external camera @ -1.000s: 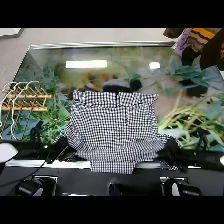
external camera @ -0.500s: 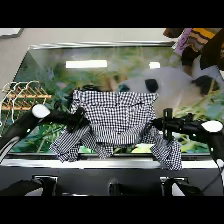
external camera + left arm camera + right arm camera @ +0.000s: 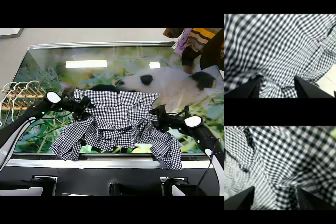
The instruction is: Fold the clothes and pants, and hang the long-sleeved shirts on hangers.
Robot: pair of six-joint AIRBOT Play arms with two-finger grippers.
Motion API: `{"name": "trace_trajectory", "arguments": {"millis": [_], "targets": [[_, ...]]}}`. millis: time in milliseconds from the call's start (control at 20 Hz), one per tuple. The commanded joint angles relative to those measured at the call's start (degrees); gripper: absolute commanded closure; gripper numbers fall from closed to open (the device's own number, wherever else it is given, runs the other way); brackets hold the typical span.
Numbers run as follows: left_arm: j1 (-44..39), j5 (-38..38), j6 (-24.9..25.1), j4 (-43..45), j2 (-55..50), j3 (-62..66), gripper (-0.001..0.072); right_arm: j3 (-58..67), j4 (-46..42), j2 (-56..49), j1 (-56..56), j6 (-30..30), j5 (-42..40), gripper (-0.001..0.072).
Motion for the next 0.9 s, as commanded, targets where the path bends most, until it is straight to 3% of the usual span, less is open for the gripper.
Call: {"name": "trace_trajectory", "arguments": {"millis": [0, 100, 200, 350, 550, 700, 850], "targets": [[1.4, -0.96, 3.41, 9.25, 3.98, 2.84, 0.0244, 4.92, -20.92, 4.09, -2.6, -2.91, 8.24, 0.0112], [0.94, -2.78, 4.13, 19.61, 10.67, 3.1, 0.0243, 10.38, -32.87, 9.73, -3.43, -4.7, 17.86, 0.0112], [-1.42, -5.79, 7.06, 27.43, 16.85, 3.04, 0.0243, 13.7, -32.72, 15.8, -1.57, -7.87, 23.52, 0.0115], [-8.02, -8.52, 8.46, 35.58, 22.6, 0.72, 0.0243, 13.84, -33.81, 19.65, 13.18, -1.9, 25.75, 0.0162], [-14.8, -6.21, 3.85, 36.92, 23.85, -7.08, 0.0243, 13.84, -54.64, 11.85, 38.34, 9.66, 25.29, 0.0159], [-18.6, -2.12, -0.04, 36.89, 23.82, -12.85, 0.0243, 13.84, -54.88, 3.85, 43.52, 11.54, 24.68, 0.0155], [-20.57, 0.28, -0.35, 36.89, 23.76, -14.93, 0.0243, 13.84, -56.11, -1.22, 43.78, 13.25, 21.03, 0.0157]]}}
